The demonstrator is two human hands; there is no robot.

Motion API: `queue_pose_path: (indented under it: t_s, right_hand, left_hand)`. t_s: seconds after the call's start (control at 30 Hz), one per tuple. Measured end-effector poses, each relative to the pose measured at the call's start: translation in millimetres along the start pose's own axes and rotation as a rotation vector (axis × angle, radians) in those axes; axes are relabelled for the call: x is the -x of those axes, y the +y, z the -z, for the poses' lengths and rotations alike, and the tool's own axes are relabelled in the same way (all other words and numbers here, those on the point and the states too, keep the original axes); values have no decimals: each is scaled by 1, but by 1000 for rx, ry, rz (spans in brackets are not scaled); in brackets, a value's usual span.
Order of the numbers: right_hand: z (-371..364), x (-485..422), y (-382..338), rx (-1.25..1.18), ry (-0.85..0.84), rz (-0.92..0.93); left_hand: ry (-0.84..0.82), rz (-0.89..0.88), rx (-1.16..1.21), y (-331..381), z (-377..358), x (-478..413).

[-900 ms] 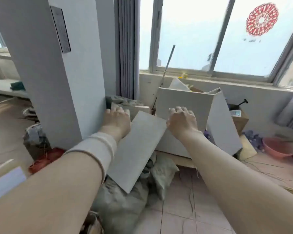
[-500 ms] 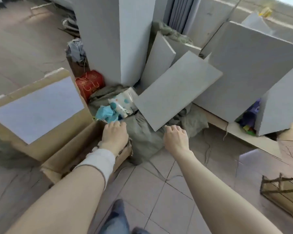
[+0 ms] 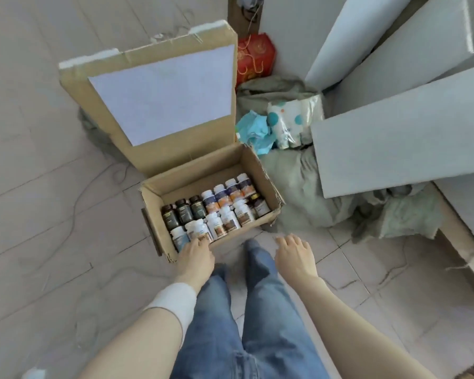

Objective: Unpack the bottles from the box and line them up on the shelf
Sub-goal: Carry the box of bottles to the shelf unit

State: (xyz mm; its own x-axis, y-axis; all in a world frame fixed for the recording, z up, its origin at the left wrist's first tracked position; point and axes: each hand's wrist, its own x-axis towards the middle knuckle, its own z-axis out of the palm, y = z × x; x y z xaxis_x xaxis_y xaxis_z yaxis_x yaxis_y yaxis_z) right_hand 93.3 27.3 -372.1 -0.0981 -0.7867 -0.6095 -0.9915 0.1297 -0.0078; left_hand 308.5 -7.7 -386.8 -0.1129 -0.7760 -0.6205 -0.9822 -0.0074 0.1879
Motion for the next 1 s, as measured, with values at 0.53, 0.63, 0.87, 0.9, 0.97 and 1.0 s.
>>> queue_pose_path:
  t_s: [0.53, 0.63, 0.87, 0.9, 0.97, 1.0]
  right_hand:
    - [41, -156, 38, -389, -168, -129]
    - [30, -201, 35, -454, -196, -158]
    - [6, -268, 20, -517, -259, -218]
    - [4, -275, 20, -501, -260, -231]
    - [1, -285, 22, -464, -267, -252]
    - [-1, -289, 24, -441, -271, -252]
  left_hand:
    - [247, 674, 930, -52, -22, -59]
    - [225, 793, 970, -78, -33, -88]
    - [75, 813, 1051, -107, -60, -138]
    - [81, 816, 1041, -109, -62, -142]
    - [86, 840, 1040, -113, -64, -147]
    - [82, 852, 1041, -115, -66, -147]
